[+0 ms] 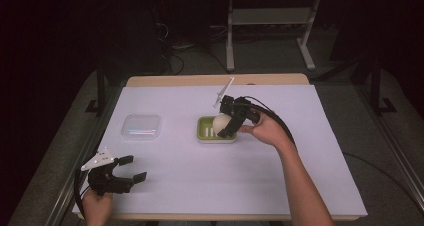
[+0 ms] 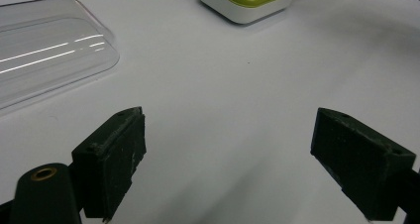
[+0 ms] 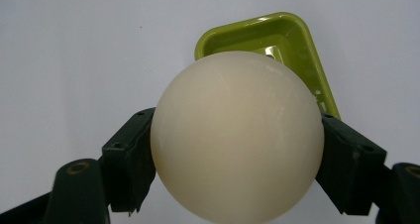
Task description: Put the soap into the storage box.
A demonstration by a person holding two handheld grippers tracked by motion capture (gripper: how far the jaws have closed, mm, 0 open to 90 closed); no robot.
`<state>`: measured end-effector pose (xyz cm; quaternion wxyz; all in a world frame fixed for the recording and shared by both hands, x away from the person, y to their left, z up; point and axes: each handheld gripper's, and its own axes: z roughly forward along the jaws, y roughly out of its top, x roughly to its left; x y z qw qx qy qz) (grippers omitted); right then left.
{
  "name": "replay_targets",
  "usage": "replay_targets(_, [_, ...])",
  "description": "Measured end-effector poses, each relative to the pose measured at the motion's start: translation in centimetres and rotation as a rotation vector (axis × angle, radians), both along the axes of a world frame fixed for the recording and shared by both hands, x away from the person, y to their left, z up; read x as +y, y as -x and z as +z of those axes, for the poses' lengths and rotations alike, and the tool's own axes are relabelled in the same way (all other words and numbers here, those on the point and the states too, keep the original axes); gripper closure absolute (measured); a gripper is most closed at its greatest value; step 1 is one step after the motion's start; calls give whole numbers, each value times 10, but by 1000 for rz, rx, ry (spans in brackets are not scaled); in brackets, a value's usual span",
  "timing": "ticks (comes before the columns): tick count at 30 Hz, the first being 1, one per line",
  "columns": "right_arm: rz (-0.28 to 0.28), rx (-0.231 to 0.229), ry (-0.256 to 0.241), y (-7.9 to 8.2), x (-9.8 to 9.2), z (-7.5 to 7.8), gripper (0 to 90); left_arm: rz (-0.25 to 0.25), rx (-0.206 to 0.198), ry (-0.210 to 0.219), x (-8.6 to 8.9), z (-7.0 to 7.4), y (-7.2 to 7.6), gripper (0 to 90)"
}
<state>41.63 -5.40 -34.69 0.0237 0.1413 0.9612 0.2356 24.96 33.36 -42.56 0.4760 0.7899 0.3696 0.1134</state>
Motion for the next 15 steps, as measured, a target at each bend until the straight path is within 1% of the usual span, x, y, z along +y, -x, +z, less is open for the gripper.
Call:
replay_targets(3, [-5, -4, -6, -5, 2, -4, 243, 0, 0, 1, 0, 0, 0, 130])
replay_targets(6, [-11, -4, -3, -7, 3, -6, 243, 0, 1, 0, 0, 0, 0, 130])
replay_targets(9, [-28, 2, -2, -11, 5, -10, 243, 1, -1, 1, 0, 0, 0, 130])
replay_targets(10, [-33, 9, -2, -14, 6, -13, 243, 2, 0, 2, 0, 0, 0, 130])
replay_targets(15, [-39, 12, 13, -20, 10, -21, 243, 1, -1, 5, 0, 0, 0, 130])
